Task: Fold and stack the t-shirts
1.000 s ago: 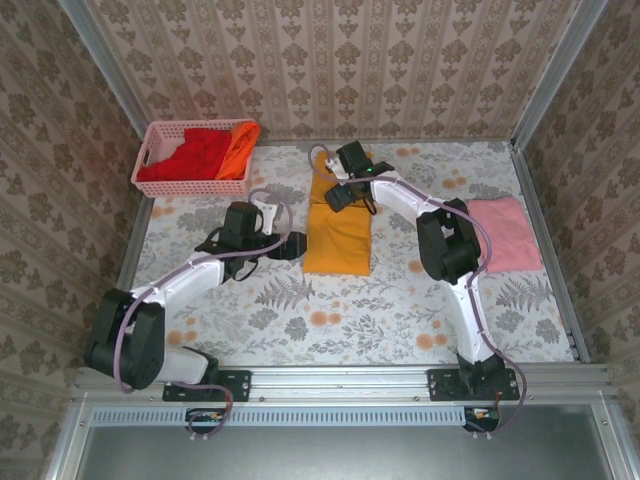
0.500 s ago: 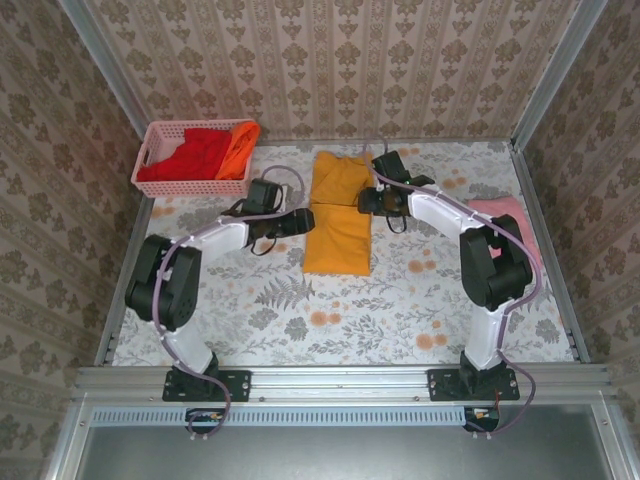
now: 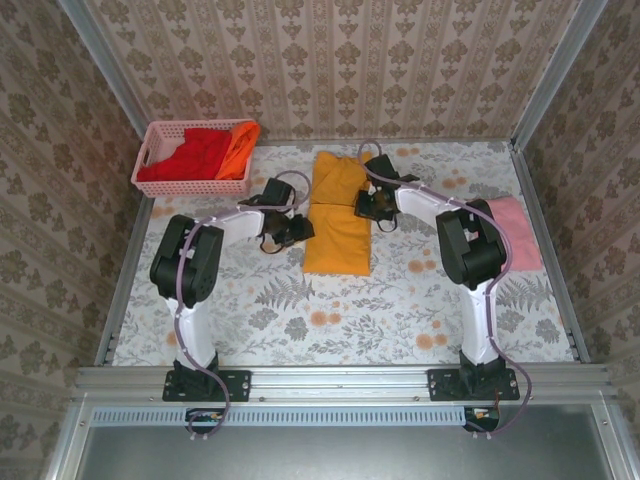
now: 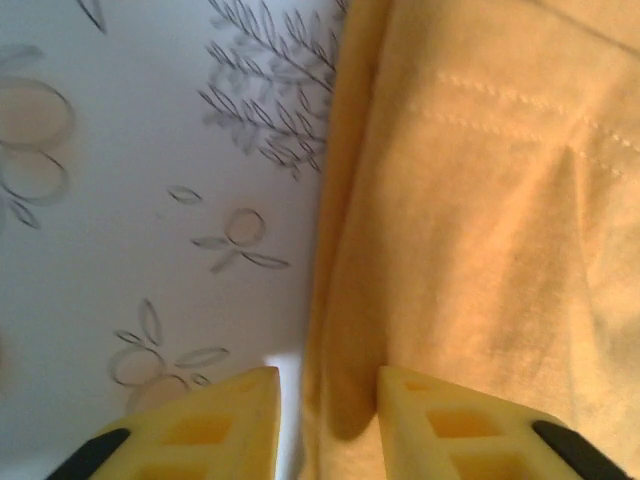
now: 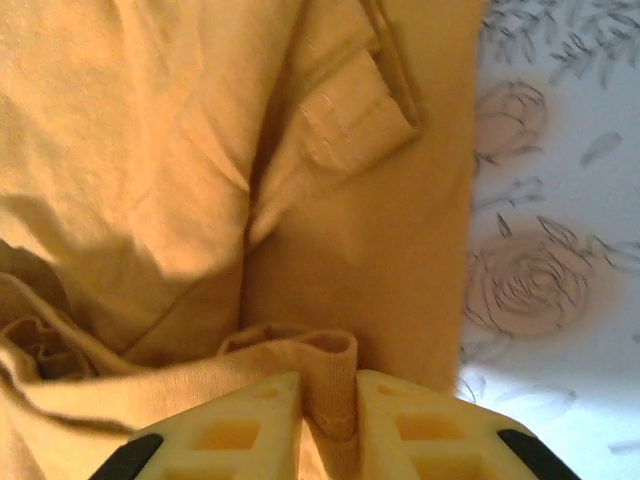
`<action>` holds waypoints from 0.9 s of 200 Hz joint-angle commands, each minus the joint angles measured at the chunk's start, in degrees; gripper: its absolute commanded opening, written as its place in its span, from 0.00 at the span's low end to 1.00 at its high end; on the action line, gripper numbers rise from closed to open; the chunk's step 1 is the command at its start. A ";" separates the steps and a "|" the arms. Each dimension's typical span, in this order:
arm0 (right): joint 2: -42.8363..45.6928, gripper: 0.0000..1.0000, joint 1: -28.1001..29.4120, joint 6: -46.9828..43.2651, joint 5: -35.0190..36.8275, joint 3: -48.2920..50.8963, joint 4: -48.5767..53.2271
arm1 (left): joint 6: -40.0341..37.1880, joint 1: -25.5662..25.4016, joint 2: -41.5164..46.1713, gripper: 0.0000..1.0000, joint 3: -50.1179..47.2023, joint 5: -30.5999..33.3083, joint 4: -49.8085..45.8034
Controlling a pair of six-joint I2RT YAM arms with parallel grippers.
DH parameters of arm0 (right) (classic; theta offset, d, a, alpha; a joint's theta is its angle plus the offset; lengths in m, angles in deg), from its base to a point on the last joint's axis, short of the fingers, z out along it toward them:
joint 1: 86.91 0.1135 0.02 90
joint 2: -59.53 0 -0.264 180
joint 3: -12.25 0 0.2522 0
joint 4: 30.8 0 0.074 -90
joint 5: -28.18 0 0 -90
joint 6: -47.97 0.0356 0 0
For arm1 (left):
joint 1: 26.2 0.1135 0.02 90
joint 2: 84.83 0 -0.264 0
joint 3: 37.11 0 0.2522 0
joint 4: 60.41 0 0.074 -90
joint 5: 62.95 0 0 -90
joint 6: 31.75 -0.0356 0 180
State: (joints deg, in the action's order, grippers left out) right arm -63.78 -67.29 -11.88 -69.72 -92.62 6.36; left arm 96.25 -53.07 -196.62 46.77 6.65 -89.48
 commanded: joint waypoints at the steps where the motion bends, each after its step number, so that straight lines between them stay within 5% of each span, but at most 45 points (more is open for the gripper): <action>1: -1.19 0.19 -0.58 -1.73 -1.73 -3.96 3.86 | 0.39 -1.31 -0.43 0.27 2.31 -1.33 -2.64; 15: 0.61 0.23 -0.49 -3.32 -0.96 -3.34 3.84 | 0.39 -1.60 -0.03 0.25 2.39 -0.89 -3.14; 41: 8.00 0.47 -0.45 -7.62 1.53 3.31 -0.34 | 1.02 -1.78 1.76 0.25 1.22 0.04 -2.28; 97: 25.83 0.81 1.44 -31.80 0.29 20.46 -7.85 | -5.39 -0.72 10.83 0.57 -2.73 3.67 -1.73; 134: 32.57 0.90 6.39 -51.37 -5.97 26.33 -7.46 | -16.10 2.66 20.62 0.74 -7.31 2.06 -2.88; 180: 28.72 0.91 16.89 -65.56 -0.99 24.20 -1.21 | -33.52 9.66 35.89 0.95 -14.77 -3.89 -6.81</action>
State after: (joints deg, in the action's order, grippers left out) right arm -32.37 -54.13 -65.67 -72.28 -67.77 1.18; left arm 75.59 -46.82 -167.88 35.67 7.28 -92.13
